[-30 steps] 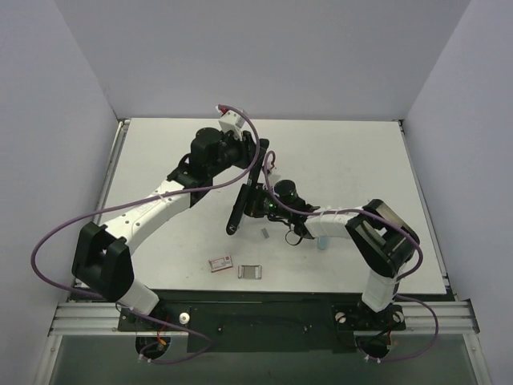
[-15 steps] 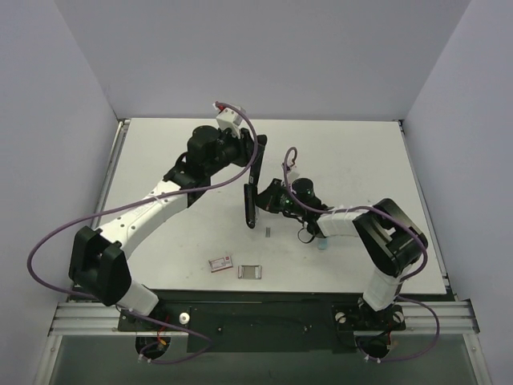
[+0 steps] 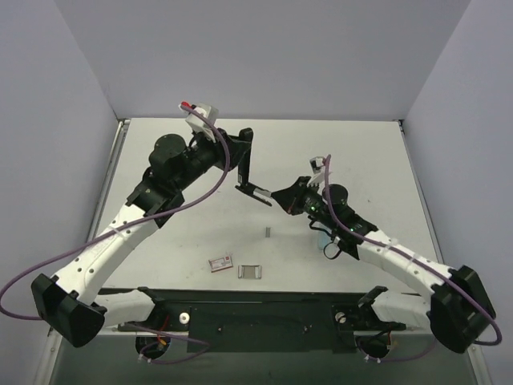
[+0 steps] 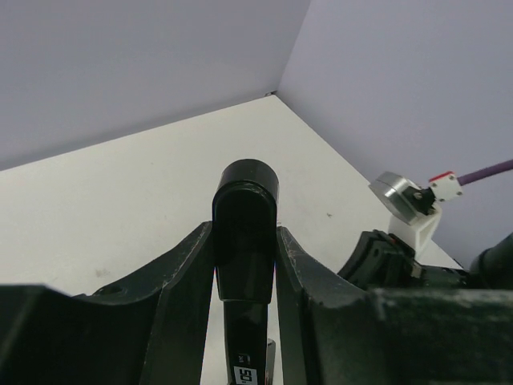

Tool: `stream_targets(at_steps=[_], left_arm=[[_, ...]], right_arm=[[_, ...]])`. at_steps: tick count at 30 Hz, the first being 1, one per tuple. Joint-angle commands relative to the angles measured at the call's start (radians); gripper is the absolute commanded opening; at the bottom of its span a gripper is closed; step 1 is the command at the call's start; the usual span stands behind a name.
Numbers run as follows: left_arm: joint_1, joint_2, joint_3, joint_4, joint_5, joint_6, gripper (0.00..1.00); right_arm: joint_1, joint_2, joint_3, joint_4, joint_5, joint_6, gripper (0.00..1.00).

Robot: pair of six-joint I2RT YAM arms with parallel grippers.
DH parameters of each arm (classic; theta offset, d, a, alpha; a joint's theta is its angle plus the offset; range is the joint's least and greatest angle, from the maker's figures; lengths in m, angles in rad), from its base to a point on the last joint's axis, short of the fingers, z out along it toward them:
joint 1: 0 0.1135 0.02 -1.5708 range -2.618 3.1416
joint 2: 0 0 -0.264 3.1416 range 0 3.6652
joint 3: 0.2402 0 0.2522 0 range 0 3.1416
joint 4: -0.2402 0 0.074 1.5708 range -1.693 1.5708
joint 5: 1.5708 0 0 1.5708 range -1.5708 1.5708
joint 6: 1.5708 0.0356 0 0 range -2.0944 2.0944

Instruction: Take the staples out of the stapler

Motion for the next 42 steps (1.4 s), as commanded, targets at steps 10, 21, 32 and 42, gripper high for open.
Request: stream_targets(at_steps=[10, 21, 32, 42], left_arm=[[-0.026, -0.189, 0.041, -0.069, -0.119, -0.042, 0.00], [-0.028, -0.311, -0.031, -0.118, -0.219, -0.212, 0.00], [-0.026, -0.392, -0.057, -0.226, -0.204, -0.276, 0.00], [-0.028, -0.452, -0.120, -0.284, -0.073, -0.307, 0.00]], right_arm=[[0.376, -0.360, -0.034, -0.398, 0.328, -0.168, 0.00], [0.628, -0.175, -0.085, -0.158, 0.639, -0.075, 0.00], [0.586, -0.141, -0.030, -0.097, 0.679, -0.142, 0.00], [0.477, -0.190, 0.036, -0.134, 0.590, -0.259, 0.00]])
